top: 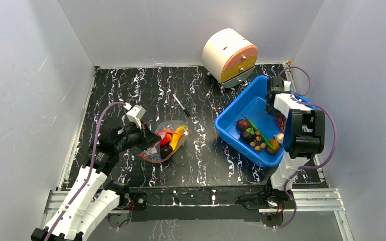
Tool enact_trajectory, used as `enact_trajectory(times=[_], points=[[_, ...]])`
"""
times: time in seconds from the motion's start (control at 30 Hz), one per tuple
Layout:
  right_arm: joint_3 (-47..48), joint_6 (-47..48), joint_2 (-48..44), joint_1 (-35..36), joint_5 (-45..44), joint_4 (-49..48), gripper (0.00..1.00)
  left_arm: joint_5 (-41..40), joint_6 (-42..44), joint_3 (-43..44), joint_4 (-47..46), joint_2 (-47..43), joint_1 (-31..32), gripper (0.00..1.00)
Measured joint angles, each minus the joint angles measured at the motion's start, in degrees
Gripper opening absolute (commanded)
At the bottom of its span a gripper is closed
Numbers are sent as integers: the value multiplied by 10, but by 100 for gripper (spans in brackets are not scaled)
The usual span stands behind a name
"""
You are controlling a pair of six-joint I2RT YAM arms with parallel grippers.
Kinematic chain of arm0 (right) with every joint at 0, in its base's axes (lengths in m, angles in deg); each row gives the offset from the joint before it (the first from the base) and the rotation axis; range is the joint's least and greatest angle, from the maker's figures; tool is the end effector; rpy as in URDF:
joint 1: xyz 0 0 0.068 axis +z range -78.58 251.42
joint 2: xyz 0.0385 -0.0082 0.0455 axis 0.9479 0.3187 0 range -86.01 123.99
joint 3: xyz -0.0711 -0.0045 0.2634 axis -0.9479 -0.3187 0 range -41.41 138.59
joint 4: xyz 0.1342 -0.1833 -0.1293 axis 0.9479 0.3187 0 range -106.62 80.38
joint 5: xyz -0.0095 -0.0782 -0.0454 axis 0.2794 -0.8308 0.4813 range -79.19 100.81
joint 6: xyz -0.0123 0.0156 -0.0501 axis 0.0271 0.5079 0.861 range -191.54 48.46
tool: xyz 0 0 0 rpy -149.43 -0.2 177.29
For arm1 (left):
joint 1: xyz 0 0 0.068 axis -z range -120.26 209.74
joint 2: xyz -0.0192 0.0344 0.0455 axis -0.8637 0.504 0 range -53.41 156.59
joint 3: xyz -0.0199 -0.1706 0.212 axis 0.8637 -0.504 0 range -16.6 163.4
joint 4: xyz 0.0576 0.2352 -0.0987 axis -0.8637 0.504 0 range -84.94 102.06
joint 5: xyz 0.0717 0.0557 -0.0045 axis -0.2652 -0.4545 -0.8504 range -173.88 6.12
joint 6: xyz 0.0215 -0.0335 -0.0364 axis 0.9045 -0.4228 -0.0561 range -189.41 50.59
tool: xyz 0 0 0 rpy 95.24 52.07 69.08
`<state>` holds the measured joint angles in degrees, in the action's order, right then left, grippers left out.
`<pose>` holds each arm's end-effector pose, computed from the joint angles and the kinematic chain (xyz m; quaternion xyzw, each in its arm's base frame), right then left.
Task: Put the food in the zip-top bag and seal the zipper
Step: Pick up the fake fruit from the bin.
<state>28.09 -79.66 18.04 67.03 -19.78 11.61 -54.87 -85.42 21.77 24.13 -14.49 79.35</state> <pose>0.3652 -0.0463 0.1871 0.1638 0.9252 -0.2489 0.2352 0.1442 -0.0697 0.3018 0.1692 0.7862 -0.3656 0.4686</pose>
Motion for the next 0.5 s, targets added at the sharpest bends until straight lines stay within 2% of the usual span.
enact_trajectory(times=[0.17, 0.33, 0.5], points=[[0, -9, 21, -2, 20, -3, 65, 0, 0, 0, -3, 2, 0, 0], [0, -12, 32, -2, 29, -3, 61, 0, 0, 0, -3, 6, 0, 0], [-3, -13, 32, -2, 35, -7, 43, -1, 0, 0, -3, 6, 0, 0]])
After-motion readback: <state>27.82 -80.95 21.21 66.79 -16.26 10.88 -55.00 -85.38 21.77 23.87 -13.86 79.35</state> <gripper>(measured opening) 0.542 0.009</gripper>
